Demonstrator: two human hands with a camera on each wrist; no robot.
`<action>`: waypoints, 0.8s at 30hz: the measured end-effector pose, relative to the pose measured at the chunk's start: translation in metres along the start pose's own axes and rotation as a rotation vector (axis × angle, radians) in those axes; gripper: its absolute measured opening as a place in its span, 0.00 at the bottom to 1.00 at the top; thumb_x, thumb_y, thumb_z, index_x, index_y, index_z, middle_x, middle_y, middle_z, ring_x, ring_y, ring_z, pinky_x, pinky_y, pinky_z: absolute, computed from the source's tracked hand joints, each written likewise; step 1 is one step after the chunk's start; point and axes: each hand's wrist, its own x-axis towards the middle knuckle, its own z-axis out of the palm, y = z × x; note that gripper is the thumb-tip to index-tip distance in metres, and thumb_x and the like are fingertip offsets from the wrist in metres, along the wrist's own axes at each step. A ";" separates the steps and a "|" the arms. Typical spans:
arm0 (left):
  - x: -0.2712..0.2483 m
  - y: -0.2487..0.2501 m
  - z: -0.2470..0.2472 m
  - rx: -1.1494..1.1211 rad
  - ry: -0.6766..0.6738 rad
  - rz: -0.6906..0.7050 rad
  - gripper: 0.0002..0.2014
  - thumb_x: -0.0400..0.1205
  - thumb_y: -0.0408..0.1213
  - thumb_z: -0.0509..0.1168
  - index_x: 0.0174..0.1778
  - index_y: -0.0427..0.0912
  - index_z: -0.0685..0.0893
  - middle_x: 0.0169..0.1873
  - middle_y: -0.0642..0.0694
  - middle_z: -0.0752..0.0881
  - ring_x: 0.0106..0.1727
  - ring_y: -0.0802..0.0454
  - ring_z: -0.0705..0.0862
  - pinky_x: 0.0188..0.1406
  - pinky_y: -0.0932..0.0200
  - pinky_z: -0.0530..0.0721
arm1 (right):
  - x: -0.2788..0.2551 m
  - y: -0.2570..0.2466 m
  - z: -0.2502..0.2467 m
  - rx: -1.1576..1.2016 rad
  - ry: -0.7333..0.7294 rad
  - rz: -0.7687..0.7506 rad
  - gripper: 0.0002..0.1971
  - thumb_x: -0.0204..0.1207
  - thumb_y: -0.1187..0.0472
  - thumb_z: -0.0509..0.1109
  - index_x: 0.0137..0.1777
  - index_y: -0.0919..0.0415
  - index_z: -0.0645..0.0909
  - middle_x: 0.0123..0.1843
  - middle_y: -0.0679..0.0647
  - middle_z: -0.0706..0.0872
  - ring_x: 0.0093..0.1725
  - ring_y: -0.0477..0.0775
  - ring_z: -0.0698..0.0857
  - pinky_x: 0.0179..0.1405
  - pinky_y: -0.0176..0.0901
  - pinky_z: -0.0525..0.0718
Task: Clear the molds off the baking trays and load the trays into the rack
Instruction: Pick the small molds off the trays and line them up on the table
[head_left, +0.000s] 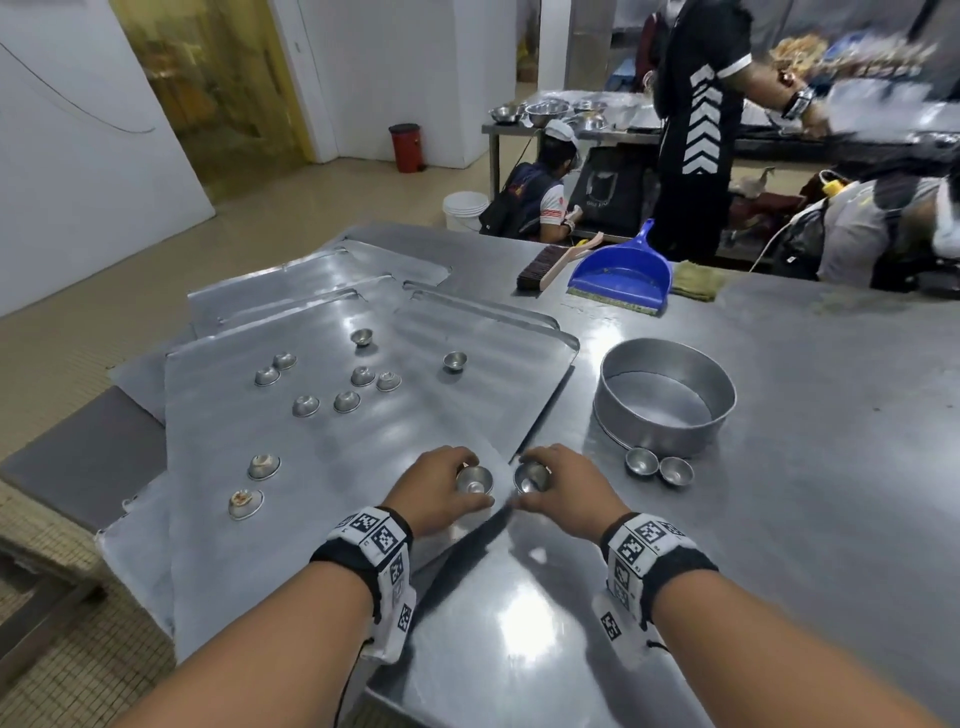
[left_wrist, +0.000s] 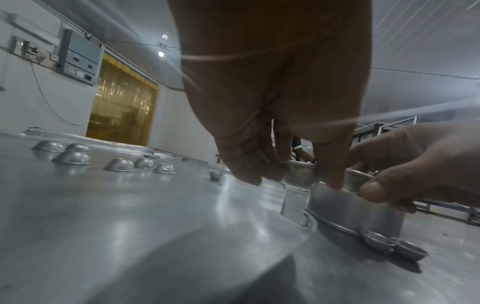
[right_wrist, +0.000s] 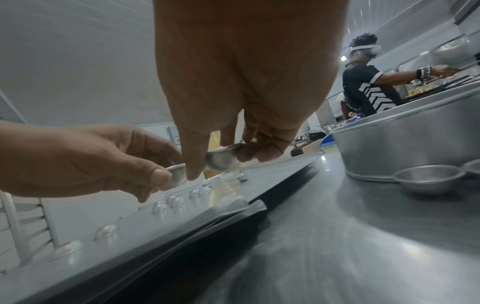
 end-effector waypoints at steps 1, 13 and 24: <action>0.001 0.011 0.006 0.000 0.000 0.015 0.26 0.73 0.54 0.79 0.63 0.48 0.84 0.56 0.51 0.85 0.52 0.53 0.83 0.50 0.59 0.79 | -0.007 0.008 -0.007 0.008 0.008 0.008 0.28 0.69 0.49 0.83 0.68 0.50 0.82 0.59 0.51 0.83 0.57 0.54 0.82 0.52 0.42 0.74; 0.021 0.100 0.099 -0.034 -0.101 0.130 0.27 0.73 0.55 0.78 0.66 0.50 0.83 0.58 0.54 0.84 0.56 0.55 0.83 0.57 0.56 0.82 | -0.083 0.113 -0.057 0.083 0.093 0.227 0.33 0.66 0.51 0.85 0.71 0.54 0.80 0.67 0.51 0.85 0.63 0.53 0.83 0.59 0.43 0.79; 0.066 0.111 0.140 -0.040 -0.242 0.134 0.27 0.75 0.46 0.78 0.70 0.52 0.79 0.60 0.51 0.84 0.57 0.52 0.83 0.61 0.53 0.81 | -0.086 0.161 -0.051 0.121 0.140 0.406 0.34 0.68 0.52 0.84 0.74 0.51 0.77 0.68 0.49 0.84 0.61 0.53 0.84 0.64 0.47 0.82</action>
